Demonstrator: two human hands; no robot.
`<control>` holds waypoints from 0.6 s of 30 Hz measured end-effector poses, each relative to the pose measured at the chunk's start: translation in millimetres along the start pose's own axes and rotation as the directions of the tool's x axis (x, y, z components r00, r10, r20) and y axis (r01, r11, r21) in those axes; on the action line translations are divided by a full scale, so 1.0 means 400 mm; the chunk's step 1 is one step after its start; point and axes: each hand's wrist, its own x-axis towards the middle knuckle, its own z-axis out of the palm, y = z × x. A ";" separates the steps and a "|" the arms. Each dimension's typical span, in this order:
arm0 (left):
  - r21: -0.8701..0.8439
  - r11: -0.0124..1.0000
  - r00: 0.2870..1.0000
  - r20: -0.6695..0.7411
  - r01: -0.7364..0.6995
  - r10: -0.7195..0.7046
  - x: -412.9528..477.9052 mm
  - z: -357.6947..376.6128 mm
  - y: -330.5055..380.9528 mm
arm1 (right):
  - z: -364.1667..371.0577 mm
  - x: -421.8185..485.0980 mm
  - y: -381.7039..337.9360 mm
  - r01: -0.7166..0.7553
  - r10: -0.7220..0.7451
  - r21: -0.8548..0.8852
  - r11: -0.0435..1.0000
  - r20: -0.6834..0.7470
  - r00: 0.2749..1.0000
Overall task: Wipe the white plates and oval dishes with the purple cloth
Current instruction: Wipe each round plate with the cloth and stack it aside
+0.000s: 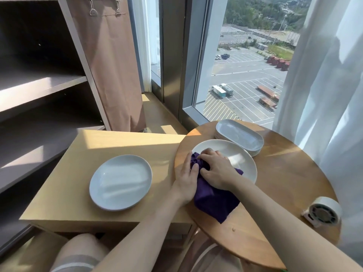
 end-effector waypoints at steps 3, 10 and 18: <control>-0.016 1.000 1.000 -0.020 0.011 -0.011 0.004 0.005 -0.003 | 0.011 0.015 0.007 -0.011 0.010 -0.033 0.999 -0.040 0.999; 0.067 0.998 0.999 -0.038 -0.004 0.007 0.007 0.006 -0.011 | 0.021 0.051 0.018 -0.052 0.005 -0.267 0.962 -0.174 0.985; 0.168 0.986 0.998 -0.058 0.018 -0.008 -0.010 0.004 0.012 | -0.067 0.026 0.100 -0.145 0.010 -0.548 0.824 -0.242 0.970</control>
